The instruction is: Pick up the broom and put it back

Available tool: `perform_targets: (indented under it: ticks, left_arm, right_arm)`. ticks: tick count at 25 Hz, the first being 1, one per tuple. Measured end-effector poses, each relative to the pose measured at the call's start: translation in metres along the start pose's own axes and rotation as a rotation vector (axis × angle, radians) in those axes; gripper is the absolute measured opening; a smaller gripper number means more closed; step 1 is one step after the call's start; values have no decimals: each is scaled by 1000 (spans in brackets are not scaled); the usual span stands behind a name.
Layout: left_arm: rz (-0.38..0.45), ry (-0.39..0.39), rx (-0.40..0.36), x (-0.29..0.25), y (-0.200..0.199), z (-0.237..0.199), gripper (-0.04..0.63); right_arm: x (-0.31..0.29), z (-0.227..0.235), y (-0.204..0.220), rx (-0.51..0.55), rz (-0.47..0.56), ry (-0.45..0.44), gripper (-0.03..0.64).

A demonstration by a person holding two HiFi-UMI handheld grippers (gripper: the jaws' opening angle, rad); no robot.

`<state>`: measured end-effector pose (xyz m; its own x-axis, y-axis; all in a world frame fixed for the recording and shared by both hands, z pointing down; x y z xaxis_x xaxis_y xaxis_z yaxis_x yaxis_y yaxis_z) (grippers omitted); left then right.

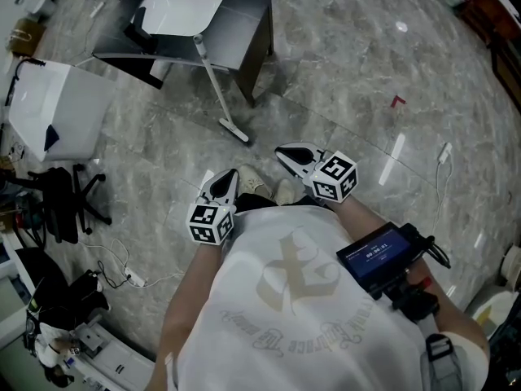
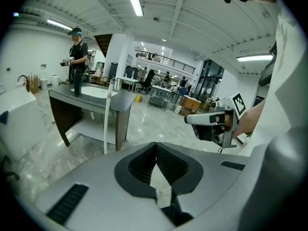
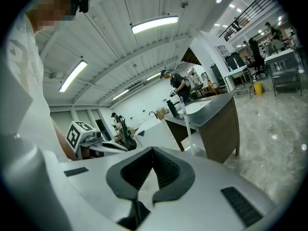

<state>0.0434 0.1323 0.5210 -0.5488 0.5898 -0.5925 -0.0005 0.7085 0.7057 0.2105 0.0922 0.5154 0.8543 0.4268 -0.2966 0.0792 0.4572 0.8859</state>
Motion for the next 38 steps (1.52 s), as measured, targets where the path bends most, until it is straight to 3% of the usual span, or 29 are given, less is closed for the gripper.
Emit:
perform_targets:
  ticks: [15, 25, 32, 38]
  left_arm:
    - [-22, 4, 38, 6, -5, -20, 12]
    - [12, 13, 36, -2, -42, -52, 12]
    - [28, 62, 25, -14, -64, -82, 12]
    - [48, 68, 28, -20, -79, -116, 12]
  right_arm:
    - [-16, 2, -7, -22, -46, 16, 17]
    - [-45, 15, -39, 10, -50, 45, 17]
    - [-75, 30, -62, 34, -54, 93, 17]
    - [-84, 51, -78, 38, -44, 187, 17]
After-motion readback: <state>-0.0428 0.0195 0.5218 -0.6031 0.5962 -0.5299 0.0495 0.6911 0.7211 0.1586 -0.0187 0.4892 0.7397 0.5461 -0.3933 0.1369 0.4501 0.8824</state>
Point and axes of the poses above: the fingertips, and each gripper's own axes: x backward along the fingers, z to its right, y out of its underside, the point moved 4 cm from there along x, backward along the fingers, and after that the axes turned 9 degrees about x, right-handed, at the moved point
